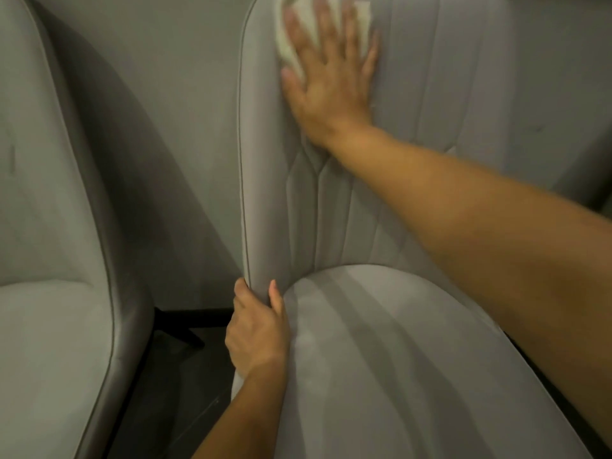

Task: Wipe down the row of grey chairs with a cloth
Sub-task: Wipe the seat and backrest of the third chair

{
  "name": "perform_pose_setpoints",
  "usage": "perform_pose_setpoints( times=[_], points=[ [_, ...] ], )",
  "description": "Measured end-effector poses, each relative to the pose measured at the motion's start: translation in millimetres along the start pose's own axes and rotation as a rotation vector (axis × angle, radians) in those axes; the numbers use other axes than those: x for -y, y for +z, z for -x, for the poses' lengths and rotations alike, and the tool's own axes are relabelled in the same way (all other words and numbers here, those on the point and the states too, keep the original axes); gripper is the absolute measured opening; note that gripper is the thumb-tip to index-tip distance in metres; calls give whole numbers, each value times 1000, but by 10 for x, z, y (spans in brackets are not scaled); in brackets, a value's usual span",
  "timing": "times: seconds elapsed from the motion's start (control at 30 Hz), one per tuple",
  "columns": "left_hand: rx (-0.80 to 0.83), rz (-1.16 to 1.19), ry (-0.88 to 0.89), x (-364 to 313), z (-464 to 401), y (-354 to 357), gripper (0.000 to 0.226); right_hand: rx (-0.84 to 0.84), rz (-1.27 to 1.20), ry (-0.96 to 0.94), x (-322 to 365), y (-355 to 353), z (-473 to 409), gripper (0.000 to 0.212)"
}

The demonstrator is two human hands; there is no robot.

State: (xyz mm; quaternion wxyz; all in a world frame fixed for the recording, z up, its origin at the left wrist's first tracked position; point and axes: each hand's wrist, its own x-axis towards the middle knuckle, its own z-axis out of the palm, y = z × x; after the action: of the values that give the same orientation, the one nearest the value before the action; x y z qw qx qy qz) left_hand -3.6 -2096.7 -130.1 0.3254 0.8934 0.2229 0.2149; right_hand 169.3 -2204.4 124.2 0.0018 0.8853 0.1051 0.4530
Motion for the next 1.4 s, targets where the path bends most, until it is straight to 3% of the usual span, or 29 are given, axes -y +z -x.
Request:
perform_pose_setpoints(
  times=[0.13, 0.33, 0.4, 0.5, 0.57, 0.67, 0.77, 0.83, 0.97, 1.07, 1.23, 1.4],
  points=[
    [7, 4, -22, 3, -18, -29, 66, -19, -58, -473, 407, 127, 461, 51],
    [20, -39, -40, 51, -40, 15, 60, -43, 119, -883, -24, 67, 80, 48],
    [17, -29, -52, 64, -46, 21, 59, 7, 174, -695, -418, 5, -226, 52],
    [12, -9, -34, 75, -38, 5, 61, 36, 198, -218, -1193, -187, -414, 58],
    [22, -5, -49, 71, -54, 0, 61, 47, 201, -80, -1446, -279, -276, 59],
    [39, -1, -65, 60, -60, -6, 60, 32, 175, 34, -1319, -211, -86, 59],
    [42, 9, -46, 54, -61, -15, 61, -82, 56, 376, -884, -27, -19, 59],
    [43, 3, -42, 48, -54, -12, 59, -128, -17, 493, -424, 97, 62, 59],
    [45, -1, -51, 54, -67, -22, 58, -136, -204, 161, 504, 245, 541, 54],
    [47, -1, -29, 60, -54, -26, 59, -160, -278, -35, 617, 294, 740, 50],
    [52, 5, -36, 133, -62, -22, 57, -124, 25, -519, -437, 314, 696, 49],
    [47, 23, -34, 142, -70, -2, 56, -55, 333, -509, -1726, 200, 1104, 56]
  ],
)
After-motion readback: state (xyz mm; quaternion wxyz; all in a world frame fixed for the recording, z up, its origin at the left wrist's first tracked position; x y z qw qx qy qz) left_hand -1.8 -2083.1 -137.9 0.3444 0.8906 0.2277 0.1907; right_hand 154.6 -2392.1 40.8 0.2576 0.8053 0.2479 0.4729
